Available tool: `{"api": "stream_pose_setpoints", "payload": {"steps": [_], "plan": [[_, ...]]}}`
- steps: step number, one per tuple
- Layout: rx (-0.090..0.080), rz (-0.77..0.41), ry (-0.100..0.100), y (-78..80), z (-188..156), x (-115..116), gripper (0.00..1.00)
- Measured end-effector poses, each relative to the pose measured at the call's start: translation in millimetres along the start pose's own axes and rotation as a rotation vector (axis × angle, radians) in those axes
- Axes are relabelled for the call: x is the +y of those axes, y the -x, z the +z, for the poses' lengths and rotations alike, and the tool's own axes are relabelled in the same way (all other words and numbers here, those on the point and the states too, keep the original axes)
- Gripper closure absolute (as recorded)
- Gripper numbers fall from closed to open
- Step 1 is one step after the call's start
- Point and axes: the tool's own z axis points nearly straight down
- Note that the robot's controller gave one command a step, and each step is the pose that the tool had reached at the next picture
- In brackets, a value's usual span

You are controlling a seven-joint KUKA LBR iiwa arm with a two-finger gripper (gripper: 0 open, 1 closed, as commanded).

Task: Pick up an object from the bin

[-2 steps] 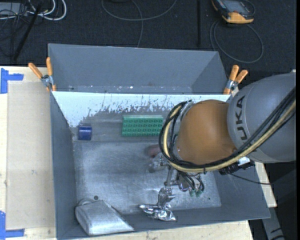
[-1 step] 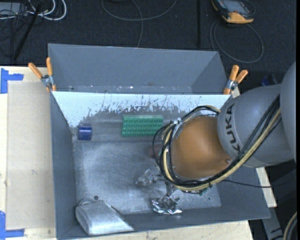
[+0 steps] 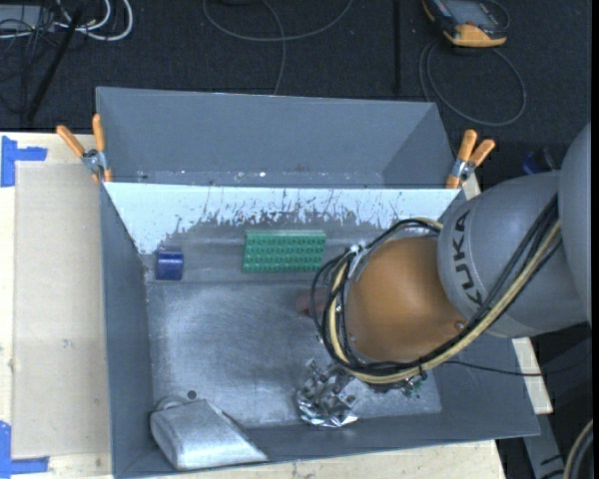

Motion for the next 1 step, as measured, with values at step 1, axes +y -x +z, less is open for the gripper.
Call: {"api": "stream_pose_setpoints", "payload": {"steps": [1], "plan": [[-0.005, 0.136, 0.005, -0.9, -132.0, -15.6, 1.00]]}}
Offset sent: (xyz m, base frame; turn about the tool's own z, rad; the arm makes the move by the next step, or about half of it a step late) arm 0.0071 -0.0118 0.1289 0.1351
